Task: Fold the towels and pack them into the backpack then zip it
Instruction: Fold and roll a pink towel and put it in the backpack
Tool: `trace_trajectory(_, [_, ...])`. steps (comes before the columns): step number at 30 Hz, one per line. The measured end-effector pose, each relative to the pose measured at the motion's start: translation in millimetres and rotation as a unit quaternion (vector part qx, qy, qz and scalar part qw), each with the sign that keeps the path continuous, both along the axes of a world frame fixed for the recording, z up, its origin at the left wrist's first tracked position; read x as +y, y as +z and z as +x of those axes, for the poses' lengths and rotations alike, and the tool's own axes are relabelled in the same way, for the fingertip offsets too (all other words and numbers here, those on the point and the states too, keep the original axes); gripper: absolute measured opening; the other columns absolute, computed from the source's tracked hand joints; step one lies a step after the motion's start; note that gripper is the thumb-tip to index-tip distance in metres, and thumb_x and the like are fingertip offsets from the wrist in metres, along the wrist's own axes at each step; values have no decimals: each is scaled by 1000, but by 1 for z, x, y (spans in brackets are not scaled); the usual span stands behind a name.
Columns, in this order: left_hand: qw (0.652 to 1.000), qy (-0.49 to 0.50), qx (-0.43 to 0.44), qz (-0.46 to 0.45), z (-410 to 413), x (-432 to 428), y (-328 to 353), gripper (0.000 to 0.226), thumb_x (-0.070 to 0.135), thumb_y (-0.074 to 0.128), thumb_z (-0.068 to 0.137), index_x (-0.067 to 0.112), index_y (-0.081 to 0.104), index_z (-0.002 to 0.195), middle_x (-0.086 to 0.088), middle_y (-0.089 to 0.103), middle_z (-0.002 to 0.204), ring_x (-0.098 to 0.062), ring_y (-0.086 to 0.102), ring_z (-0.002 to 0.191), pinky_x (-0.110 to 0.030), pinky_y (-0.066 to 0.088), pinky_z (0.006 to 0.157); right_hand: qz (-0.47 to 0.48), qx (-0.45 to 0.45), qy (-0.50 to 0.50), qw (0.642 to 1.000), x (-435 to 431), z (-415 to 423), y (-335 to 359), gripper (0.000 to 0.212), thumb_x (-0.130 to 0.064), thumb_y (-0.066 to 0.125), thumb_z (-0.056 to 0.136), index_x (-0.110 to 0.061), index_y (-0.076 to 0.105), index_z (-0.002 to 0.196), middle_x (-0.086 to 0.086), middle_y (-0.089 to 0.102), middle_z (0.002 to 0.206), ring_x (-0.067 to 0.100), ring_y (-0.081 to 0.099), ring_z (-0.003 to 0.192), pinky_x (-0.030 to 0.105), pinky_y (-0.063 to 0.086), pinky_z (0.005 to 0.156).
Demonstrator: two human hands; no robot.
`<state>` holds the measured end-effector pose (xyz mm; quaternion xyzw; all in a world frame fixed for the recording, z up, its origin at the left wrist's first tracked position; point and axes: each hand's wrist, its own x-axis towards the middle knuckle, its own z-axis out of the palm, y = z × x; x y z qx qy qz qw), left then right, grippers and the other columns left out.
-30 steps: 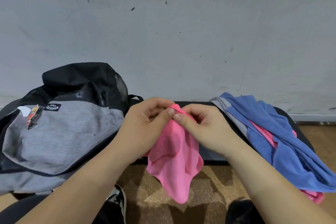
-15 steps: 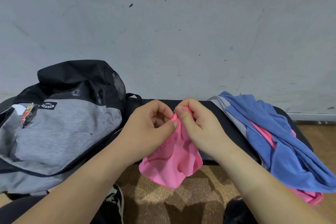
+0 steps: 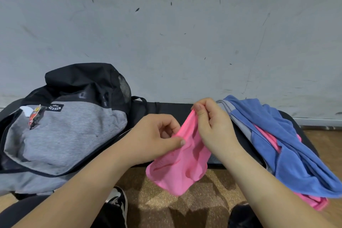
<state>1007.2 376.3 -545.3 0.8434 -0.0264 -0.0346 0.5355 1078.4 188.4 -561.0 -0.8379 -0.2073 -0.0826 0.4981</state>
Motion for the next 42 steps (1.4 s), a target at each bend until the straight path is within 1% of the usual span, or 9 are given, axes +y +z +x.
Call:
trace_trajectory(8, [998,25,5,50,-1,5,6,41,21,90,77,13,51,63,1,53,52,-17,56,46,-39,53,44,-12,-21,-120,992,-14,21,-4,20,-31,47,108,-21,57,94,-9,59,72,16,58,72,42,49,66])
trace_trajectory(12, [995,20,-13,98,0,7,7,39,20,89,77,18,53,64,11,52,49,-8,50,46,-34,49,44,-9,-10,-178,984,-28,30,-1,20,-32,47,109,-22,56,95,-8,61,75,22,59,76,41,49,69])
trace_trajectory(16, [995,4,9,97,0,15,4,32,8,80,79,14,52,66,1,51,57,-16,54,52,-47,58,49,-54,10,-235,971,-38,39,-7,25,-40,43,108,-21,59,102,-2,67,85,28,62,83,42,51,72])
trace_trajectory(20, [991,0,-43,125,1,16,2,39,10,81,77,13,45,63,10,41,52,-9,42,50,-35,43,50,-62,30,-248,966,-45,44,-14,26,-39,43,108,-20,57,97,-4,62,78,31,63,82,42,51,69])
trace_trajectory(27, [993,-2,-18,114,2,27,-5,26,16,85,77,19,60,69,7,61,59,-12,55,53,-32,50,55,-81,36,-270,959,-50,47,-17,28,-40,41,109,-20,52,93,-6,57,74,29,59,77,37,41,64])
trace_trajectory(29, [991,-12,-27,131,2,28,-7,33,18,85,76,18,55,64,8,54,56,-6,46,54,-25,41,55,-92,43,-272,957,-52,49,-20,30,-40,40,109,-19,52,91,-5,58,73,29,59,75,37,42,63])
trace_trajectory(33, [990,-16,-52,127,2,28,-12,52,18,84,79,16,36,58,3,38,55,-10,35,55,-29,33,54,-81,59,-264,959,-52,53,-24,28,-38,41,109,-19,55,93,-4,60,77,29,61,78,38,46,66])
trace_trajectory(38, [995,-2,-47,88,1,28,-12,24,10,84,79,27,66,81,-1,67,73,-11,56,63,-30,49,60,-75,68,-270,957,-55,58,-25,30,-38,42,109,-17,58,95,-4,61,78,27,61,79,38,46,66])
trace_trajectory(42, [996,-16,-45,76,0,29,-14,17,20,82,81,22,65,76,-4,64,66,-14,55,60,-30,44,59,-80,79,-271,956,-56,59,-29,30,-39,41,109,-17,57,95,-4,61,78,26,61,78,37,45,65])
